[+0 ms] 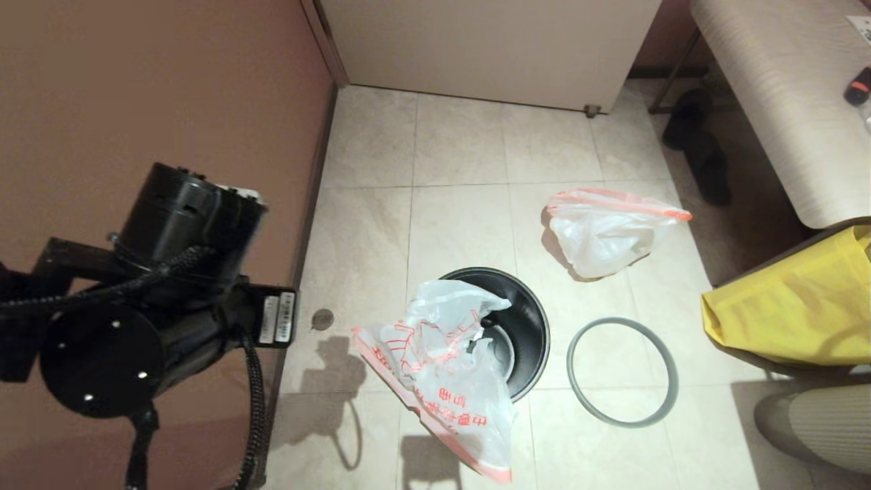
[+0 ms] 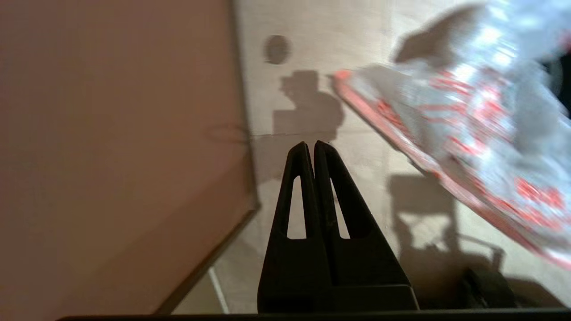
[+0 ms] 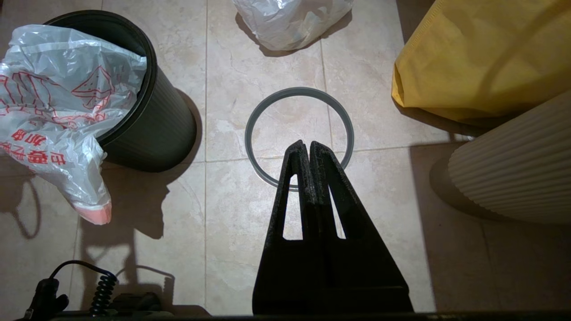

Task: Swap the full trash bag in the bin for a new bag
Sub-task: Put the new garbage bag on the trash can

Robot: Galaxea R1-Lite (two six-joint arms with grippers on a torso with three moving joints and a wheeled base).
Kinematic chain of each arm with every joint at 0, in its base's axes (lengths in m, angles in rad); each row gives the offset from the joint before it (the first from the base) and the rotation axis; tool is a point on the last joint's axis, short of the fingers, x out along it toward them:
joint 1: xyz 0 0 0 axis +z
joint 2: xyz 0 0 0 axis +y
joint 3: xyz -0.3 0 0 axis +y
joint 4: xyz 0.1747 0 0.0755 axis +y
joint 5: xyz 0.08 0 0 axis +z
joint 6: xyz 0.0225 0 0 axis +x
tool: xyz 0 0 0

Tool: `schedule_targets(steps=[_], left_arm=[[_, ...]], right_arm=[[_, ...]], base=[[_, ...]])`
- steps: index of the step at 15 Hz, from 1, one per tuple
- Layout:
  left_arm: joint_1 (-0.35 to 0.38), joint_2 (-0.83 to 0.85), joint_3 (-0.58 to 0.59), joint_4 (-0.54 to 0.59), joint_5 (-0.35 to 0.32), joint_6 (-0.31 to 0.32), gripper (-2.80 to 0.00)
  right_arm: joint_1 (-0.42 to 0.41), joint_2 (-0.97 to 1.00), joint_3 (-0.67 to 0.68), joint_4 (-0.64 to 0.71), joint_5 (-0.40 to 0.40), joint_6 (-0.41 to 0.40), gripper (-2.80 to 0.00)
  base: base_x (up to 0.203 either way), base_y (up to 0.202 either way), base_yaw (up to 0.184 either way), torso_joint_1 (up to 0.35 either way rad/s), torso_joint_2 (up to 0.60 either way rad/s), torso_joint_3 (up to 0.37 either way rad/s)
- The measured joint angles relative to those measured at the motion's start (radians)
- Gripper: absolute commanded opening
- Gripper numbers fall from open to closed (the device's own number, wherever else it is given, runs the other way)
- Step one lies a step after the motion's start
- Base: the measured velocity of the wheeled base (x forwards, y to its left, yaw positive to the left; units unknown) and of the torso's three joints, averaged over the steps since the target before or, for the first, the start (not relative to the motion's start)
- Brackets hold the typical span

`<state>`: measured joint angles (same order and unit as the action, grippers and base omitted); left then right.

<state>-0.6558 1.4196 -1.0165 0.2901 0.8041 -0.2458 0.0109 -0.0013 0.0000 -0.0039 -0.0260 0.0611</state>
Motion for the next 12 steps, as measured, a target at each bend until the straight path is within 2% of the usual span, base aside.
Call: schedule_targets(steps=[4, 8, 12], left_arm=[[0.166, -0.126, 0.1, -0.096, 0.008, 0.024, -2.8], [0.252, -0.312, 0.259, -0.237, 0.0, 0.062, -2.8], [0.283, -0.547, 0.427, -0.34, -0.124, 0.049, -2.8]], right_arm=[[0.0, 0.0, 0.0, 0.0, 0.0, 0.0, -2.8], [0.0, 0.0, 0.0, 0.0, 0.0, 0.0, -2.8], [0.0, 0.0, 0.0, 0.0, 0.0, 0.0, -2.8]], base=[[0.0, 0.0, 0.0, 0.0, 0.0, 0.0], [0.0, 0.0, 0.0, 0.0, 0.0, 0.0], [0.0, 0.0, 0.0, 0.0, 0.0, 0.0]])
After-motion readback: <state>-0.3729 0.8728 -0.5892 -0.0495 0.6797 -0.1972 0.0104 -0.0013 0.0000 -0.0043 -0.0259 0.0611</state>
